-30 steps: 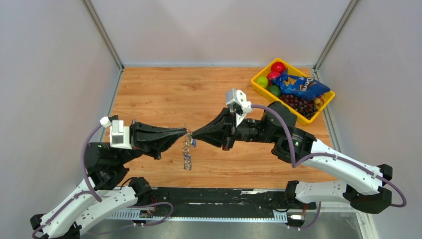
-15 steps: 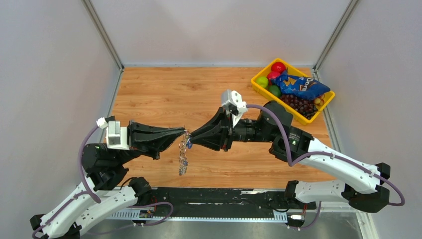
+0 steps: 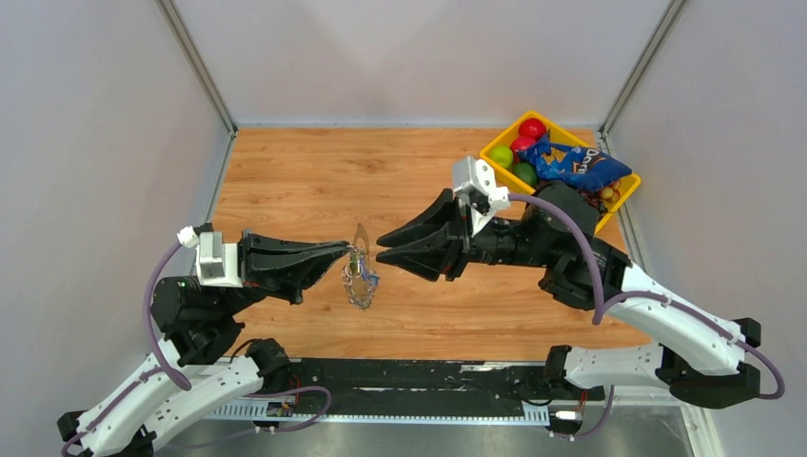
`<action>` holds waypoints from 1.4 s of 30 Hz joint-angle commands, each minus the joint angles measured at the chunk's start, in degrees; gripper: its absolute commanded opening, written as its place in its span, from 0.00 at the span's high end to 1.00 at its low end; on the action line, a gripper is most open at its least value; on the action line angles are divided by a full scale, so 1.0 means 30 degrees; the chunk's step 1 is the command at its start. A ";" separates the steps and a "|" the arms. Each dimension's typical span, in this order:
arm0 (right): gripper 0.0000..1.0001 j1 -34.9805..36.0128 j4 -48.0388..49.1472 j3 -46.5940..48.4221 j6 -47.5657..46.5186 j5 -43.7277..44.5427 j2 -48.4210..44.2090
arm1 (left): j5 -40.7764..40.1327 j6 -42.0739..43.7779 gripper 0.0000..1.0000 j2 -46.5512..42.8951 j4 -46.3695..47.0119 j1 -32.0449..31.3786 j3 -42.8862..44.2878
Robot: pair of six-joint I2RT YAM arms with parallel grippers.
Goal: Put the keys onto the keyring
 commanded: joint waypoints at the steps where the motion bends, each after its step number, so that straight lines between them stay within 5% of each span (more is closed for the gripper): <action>1: 0.71 0.0122 -0.0236 0.1230 -0.0353 -0.0555 0.0258 | -0.0228 0.0129 1.00 -0.0185 0.1277 -0.0019 0.0516; 42: 0.74 0.0534 0.0526 0.2119 0.0011 -0.1581 0.2566 | -0.0410 0.0239 1.00 -0.0431 0.1248 -0.0014 0.0212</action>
